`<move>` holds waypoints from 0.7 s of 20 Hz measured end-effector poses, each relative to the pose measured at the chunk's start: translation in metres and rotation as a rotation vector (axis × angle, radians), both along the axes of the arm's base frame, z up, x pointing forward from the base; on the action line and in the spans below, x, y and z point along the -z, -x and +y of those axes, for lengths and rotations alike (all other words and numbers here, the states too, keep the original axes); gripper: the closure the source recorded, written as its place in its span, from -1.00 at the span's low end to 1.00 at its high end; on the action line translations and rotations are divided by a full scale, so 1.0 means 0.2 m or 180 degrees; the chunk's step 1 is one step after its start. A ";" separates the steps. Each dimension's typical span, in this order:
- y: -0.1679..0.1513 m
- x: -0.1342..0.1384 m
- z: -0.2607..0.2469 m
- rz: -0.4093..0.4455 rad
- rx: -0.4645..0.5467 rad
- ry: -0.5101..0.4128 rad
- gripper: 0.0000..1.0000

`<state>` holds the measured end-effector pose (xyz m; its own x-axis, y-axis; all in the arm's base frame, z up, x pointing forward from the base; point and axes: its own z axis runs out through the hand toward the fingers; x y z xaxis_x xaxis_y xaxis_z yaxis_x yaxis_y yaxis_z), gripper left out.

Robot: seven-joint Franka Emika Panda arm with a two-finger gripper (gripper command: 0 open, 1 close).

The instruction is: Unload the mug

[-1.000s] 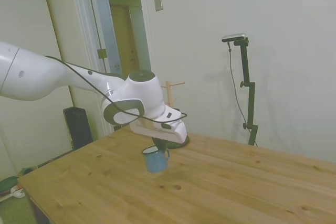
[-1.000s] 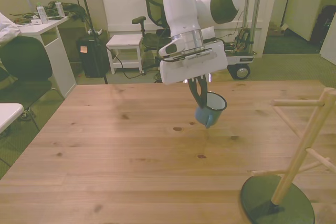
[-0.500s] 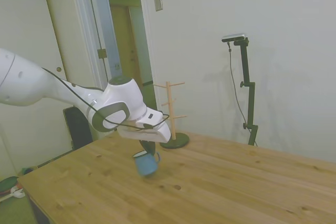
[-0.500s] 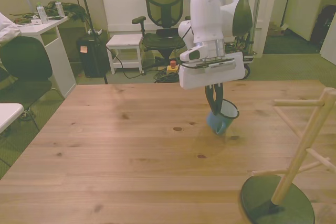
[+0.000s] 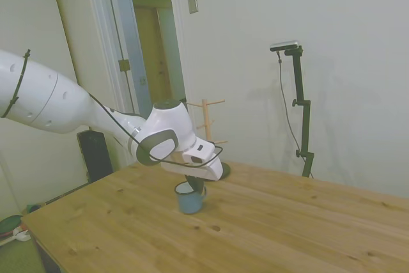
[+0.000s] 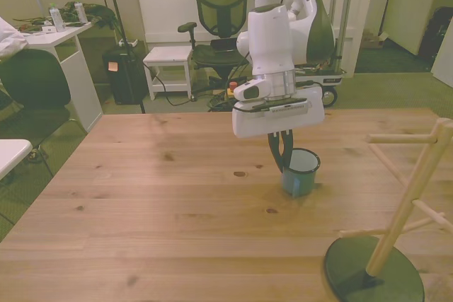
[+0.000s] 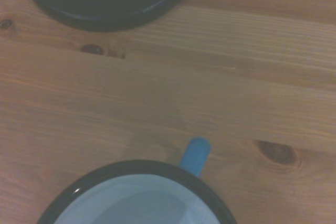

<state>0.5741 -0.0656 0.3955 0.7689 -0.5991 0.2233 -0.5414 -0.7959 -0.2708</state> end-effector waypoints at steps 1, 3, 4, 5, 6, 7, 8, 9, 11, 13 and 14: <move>0.00 0.00 0.00 0.0004 0.0000 0.0006 1.00; 0.00 0.00 0.00 0.0006 -0.0003 0.0014 1.00; 0.00 0.00 0.00 0.0006 -0.0002 0.0016 1.00; 0.00 0.00 0.00 0.0006 -0.0002 0.0019 1.00; 0.00 0.00 0.00 0.0006 -0.0003 0.0021 1.00; 0.00 0.00 0.01 0.0007 -0.0005 0.0023 -1.00; 0.00 0.00 0.01 0.0007 -0.0011 0.0029 -1.00; 0.00 0.00 0.01 0.0009 -0.0017 0.0035 -1.00; -0.01 0.00 0.01 0.0011 -0.0023 0.0039 -1.00; -0.01 0.00 0.01 0.0010 -0.0024 0.0040 -1.00; -0.01 0.00 0.01 0.0011 -0.0025 0.0040 -1.00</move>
<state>0.5752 -0.0634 0.3960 0.7744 -0.5901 0.2283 -0.5360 -0.8035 -0.2589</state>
